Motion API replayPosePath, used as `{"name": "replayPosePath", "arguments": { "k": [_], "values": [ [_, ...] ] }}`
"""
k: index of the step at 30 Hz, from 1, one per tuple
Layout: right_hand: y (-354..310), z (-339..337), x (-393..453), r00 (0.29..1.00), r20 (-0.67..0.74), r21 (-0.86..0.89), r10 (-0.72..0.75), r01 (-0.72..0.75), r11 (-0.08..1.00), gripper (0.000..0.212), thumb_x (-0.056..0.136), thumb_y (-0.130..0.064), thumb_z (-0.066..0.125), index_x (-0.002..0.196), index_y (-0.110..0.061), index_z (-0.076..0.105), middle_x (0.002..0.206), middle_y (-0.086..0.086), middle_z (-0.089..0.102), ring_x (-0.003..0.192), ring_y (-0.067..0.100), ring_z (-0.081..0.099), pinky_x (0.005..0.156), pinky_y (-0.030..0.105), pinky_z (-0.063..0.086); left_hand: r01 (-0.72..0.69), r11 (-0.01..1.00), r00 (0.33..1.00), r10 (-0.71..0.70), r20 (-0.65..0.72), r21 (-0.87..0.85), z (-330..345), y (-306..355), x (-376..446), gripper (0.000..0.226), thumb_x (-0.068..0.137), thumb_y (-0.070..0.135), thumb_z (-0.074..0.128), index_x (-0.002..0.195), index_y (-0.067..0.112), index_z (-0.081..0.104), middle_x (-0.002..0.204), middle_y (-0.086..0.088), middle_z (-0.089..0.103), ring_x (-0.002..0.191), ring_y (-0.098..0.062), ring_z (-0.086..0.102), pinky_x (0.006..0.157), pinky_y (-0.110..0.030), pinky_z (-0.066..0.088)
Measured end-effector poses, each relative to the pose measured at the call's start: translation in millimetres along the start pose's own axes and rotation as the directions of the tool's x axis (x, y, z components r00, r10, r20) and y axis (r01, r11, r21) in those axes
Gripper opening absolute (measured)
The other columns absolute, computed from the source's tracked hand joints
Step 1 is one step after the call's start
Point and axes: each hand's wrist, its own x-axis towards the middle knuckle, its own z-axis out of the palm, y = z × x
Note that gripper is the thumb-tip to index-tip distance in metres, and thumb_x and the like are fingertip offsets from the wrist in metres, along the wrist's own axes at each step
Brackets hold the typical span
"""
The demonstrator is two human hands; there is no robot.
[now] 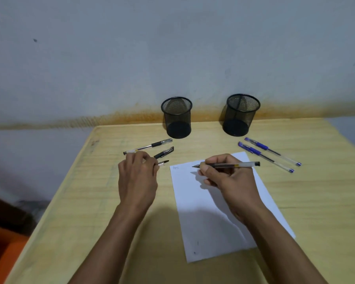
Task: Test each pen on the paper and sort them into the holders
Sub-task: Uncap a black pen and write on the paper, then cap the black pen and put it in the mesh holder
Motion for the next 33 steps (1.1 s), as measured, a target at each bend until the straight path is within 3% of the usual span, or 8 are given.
{"name": "replayPosePath", "arguments": {
  "k": [3,6,9,12,21,25,29,33],
  "values": [
    [-5,1,-5,1.0,-0.007,0.008,0.006,-0.006,1.0,0.005,0.093,-0.012,0.073,0.097,-0.011,0.075,0.082,-0.003,0.081,0.085,0.014,0.078,0.073,0.025,0.063,-0.008,1.0,0.999,0.009,0.038,-0.026,-4,2,-2,0.012,0.096,0.023,0.054,0.094,0.02,0.065,0.105,0.004,0.055,0.105,-0.022,0.042,0.085,-0.033,0.026],
    [-14,-1,-12,0.998,-0.009,-0.032,-0.062,0.062,0.998,0.005,0.094,-0.019,0.072,0.099,-0.017,0.074,0.083,-0.006,0.081,0.085,0.008,0.078,0.076,0.025,0.063,0.012,0.969,0.999,-0.002,0.04,-0.248,-22,16,-14,0.014,0.098,0.018,0.05,0.091,0.028,0.056,0.095,0.013,0.05,0.095,-0.013,0.042,0.083,-0.03,0.023],
    [-28,-4,-22,0.98,0.009,-0.042,-0.197,0.197,0.98,0.009,0.091,-0.017,0.075,0.097,-0.015,0.068,0.081,-0.001,0.079,0.08,0.008,0.078,0.065,0.021,0.061,-0.007,0.861,1.0,-0.005,-0.023,-0.508,-51,33,-30,0.015,0.096,0.02,0.049,0.093,0.03,0.06,0.086,0.022,0.058,0.085,-0.003,0.053,0.08,-0.029,0.039],
    [-38,-6,-30,0.957,0.058,-0.043,-0.286,0.288,0.957,0.011,0.089,-0.015,0.076,0.092,-0.011,0.066,0.08,0.004,0.079,0.079,0.013,0.079,0.063,0.024,0.061,-0.004,0.762,1.0,-0.003,-0.01,-0.648,-71,44,-42,0.016,0.093,0.025,0.049,0.094,0.027,0.065,0.083,0.018,0.067,0.085,-0.005,0.063,0.072,-0.021,0.046],
    [-40,-6,-33,0.932,0.127,-0.139,-0.341,0.357,0.924,0.012,0.088,-0.019,0.078,0.084,-0.02,0.067,0.077,0.003,0.077,0.077,0.017,0.076,0.061,0.026,0.06,-0.003,0.732,0.997,0.055,0.054,-0.681,-88,51,-48,0.012,0.097,0.015,0.057,0.098,0.02,0.068,0.083,0.013,0.068,0.086,-0.004,0.063,0.072,-0.011,0.042],
    [-37,-3,-34,0.931,0.155,-0.154,-0.33,0.352,0.923,0.013,0.087,-0.021,0.08,0.085,-0.02,0.068,0.077,-0.006,0.075,0.081,0.012,0.073,0.066,0.031,0.061,-0.001,0.704,0.995,0.07,0.068,-0.71,-93,57,-51,0.011,0.097,0.017,0.058,0.098,0.021,0.068,0.084,0.012,0.069,0.088,-0.005,0.064,0.074,-0.011,0.043],
    [-38,-2,-33,0.947,0.133,-0.054,-0.291,0.3,0.952,0.009,0.086,-0.019,0.08,0.087,-0.017,0.071,0.079,-0.004,0.077,0.079,0.009,0.071,0.063,0.025,0.058,0.04,0.628,0.996,0.032,0.077,-0.777,-92,60,-54,0.009,0.094,0.02,0.065,0.099,0.024,0.071,0.088,0.013,0.072,0.09,-0.006,0.067,0.076,-0.024,0.052],
    [-33,-1,-32,0.956,0.126,0.042,-0.266,0.263,0.964,0.012,0.086,-0.013,0.079,0.09,-0.01,0.068,0.072,-0.005,0.074,0.07,0.006,0.069,0.064,0.022,0.056,0.037,0.637,0.998,0.017,0.062,-0.77,-94,65,-53,0.017,0.092,0.016,0.067,0.088,0.031,0.071,0.08,0.015,0.072,0.082,-0.007,0.068,0.075,-0.032,0.054]
  ]
}}
